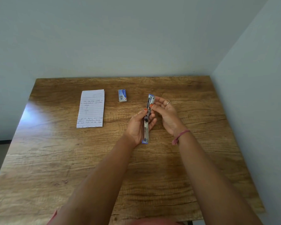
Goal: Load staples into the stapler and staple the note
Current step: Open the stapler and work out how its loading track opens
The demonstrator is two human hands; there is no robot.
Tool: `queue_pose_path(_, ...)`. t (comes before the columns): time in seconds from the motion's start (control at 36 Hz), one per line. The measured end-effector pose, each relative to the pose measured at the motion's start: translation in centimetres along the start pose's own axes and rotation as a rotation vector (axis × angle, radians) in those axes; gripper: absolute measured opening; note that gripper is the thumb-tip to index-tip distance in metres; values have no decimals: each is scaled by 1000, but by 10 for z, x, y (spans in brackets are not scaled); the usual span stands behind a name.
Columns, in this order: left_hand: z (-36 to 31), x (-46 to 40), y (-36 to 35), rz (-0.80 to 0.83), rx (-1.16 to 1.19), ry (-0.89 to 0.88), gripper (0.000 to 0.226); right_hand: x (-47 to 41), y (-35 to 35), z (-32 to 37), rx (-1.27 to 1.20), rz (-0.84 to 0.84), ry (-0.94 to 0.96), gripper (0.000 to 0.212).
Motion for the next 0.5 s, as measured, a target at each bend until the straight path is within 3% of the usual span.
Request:
queue_pose_path(0.22,0,1,-3,23,7,1,16,-5,-5,1,1,-87,-85,8)
queue_pose_path(0.5,0,0,-5,81,24,-24,19,-6,-14,0,38,-58,-167,33)
Point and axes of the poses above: each hand's wrist, its own x-axis away from the middle knuckle, its own y-axis out of the back of the hand, z = x × y, the point moved 6 cm from there along -x, towards the middle knuckle, and after that the axes turned 5 degrees about -y, right-handed, at the moved point
